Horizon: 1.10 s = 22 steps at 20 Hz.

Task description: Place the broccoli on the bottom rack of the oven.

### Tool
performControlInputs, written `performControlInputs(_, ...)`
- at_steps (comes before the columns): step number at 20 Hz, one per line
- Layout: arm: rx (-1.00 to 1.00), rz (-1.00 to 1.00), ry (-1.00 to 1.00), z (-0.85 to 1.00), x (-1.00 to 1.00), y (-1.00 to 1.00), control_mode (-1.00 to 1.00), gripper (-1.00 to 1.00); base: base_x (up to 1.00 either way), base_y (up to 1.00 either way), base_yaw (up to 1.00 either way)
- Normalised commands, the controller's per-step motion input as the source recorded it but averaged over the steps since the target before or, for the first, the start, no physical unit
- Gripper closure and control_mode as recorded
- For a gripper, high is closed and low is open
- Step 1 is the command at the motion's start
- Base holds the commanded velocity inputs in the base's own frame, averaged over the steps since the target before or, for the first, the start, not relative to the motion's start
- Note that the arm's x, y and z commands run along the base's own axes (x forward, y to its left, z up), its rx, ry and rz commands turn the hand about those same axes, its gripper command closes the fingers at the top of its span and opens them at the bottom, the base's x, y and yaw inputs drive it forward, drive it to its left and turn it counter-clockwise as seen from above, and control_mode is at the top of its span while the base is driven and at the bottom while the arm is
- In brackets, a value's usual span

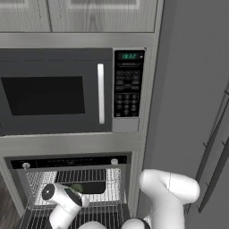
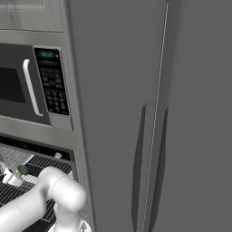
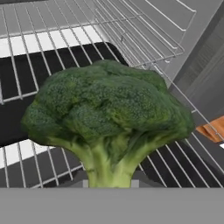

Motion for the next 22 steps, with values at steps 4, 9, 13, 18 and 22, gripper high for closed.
performControlInputs(4,-0.06,0.07,0.07,-0.4,0.26,-0.27,-1.0,1.0,0.0,0.0,0.0)
performControlInputs(9,-0.06,0.07,0.01,-0.44,0.16,-0.13,-1.0,1.0,0.0,0.0,0.0)
performControlInputs(13,-0.07,0.06,0.0,-0.42,0.11,-0.08,-1.0,1.0,0.0,0.0,0.0)
performControlInputs(18,-0.01,0.02,0.02,-0.2,0.08,-0.16,-1.0,1.0,0.0,0.0,0.0)
performControlInputs(22,0.0,0.0,0.08,0.0,0.24,-0.08,-1.0,1.0,0.0,0.0,0.0)
